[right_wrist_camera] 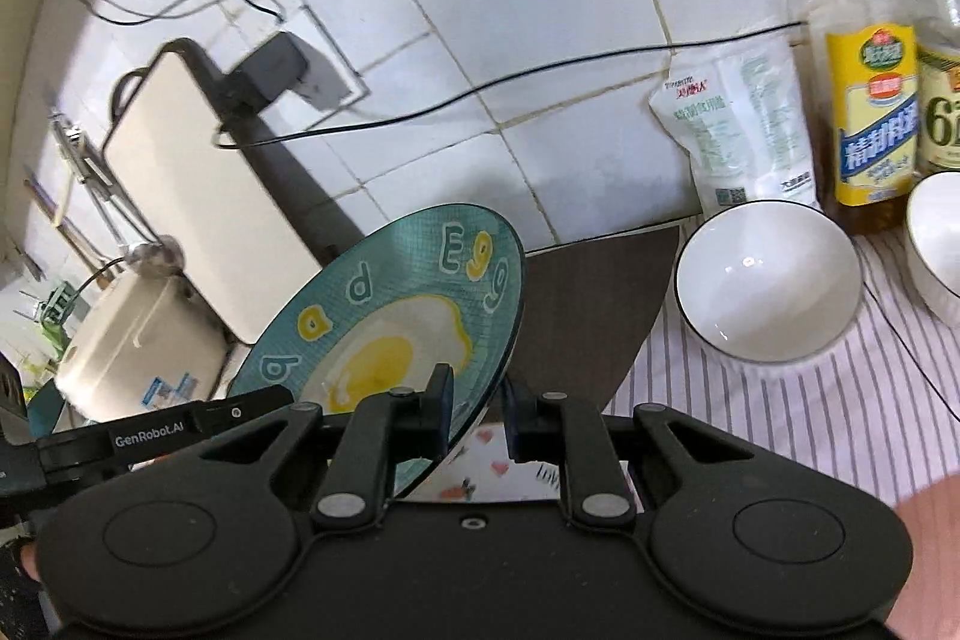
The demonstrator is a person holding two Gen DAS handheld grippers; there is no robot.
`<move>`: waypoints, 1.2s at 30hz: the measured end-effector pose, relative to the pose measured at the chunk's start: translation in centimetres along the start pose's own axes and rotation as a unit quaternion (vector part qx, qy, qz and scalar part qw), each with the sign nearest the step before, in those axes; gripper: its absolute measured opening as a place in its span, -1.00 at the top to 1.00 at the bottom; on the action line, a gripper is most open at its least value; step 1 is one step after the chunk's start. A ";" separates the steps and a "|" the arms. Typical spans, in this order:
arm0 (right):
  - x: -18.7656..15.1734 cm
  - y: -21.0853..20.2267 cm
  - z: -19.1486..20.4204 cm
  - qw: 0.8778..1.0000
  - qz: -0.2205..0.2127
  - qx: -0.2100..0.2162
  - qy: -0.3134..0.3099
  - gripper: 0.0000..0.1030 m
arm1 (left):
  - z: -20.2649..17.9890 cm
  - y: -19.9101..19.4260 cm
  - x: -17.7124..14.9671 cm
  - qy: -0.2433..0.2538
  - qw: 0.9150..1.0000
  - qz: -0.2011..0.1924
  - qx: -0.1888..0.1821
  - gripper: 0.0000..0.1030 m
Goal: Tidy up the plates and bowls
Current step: 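Carry the teal Egg plate with the left gripper onto the bunny plate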
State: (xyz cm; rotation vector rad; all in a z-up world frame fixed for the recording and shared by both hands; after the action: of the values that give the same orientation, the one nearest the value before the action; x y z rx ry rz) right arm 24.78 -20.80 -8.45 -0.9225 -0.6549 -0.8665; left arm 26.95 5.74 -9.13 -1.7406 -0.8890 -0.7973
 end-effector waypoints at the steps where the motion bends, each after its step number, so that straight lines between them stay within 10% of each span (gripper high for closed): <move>1: -0.1 -0.7 0.2 1.000 -0.001 0.002 -0.001 0.59 | -0.2 -0.8 -0.1 0.003 1.000 -0.002 -0.001 0.62; 15: -4.3 -6.6 0.2 0.999 0.028 -0.015 0.005 0.59 | -1.6 -6.5 -4.3 0.009 0.999 0.033 0.007 0.62; 36: -9.1 -4.6 -1.8 0.994 0.090 -0.062 -0.012 0.58 | 0.2 -3.0 -10.1 -0.012 0.996 0.089 0.018 0.62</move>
State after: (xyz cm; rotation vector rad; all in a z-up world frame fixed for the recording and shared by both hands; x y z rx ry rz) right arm 16.49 -20.69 -14.69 -1.0883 -0.5344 -0.7411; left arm 19.24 4.65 -16.22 -1.7732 -0.7484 -0.6410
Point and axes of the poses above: each gripper's, at about its wrist camera, not at the fingertips, and y roughly the way its jaws point, z to its left, x to its top, the point moved 3 cm from there along y, roughly the way its jaws point, and after that the axes turned 15 degrees about -z, right-handed, at the moved point
